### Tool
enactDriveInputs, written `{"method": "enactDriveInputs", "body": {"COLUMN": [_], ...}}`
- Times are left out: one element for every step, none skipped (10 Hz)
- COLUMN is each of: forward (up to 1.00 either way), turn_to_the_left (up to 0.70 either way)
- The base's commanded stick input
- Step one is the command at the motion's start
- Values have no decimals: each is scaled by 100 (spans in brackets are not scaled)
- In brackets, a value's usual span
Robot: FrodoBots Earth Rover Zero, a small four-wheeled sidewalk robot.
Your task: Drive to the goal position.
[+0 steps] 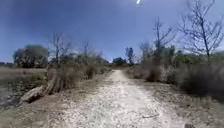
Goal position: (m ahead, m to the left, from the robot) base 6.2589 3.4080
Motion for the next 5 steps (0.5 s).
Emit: {"method": "enactDriveInputs", "body": {"forward": [50, 50, 50, 50, 50], "turn_to_the_left": [0, 0, 0, 0, 0]}}
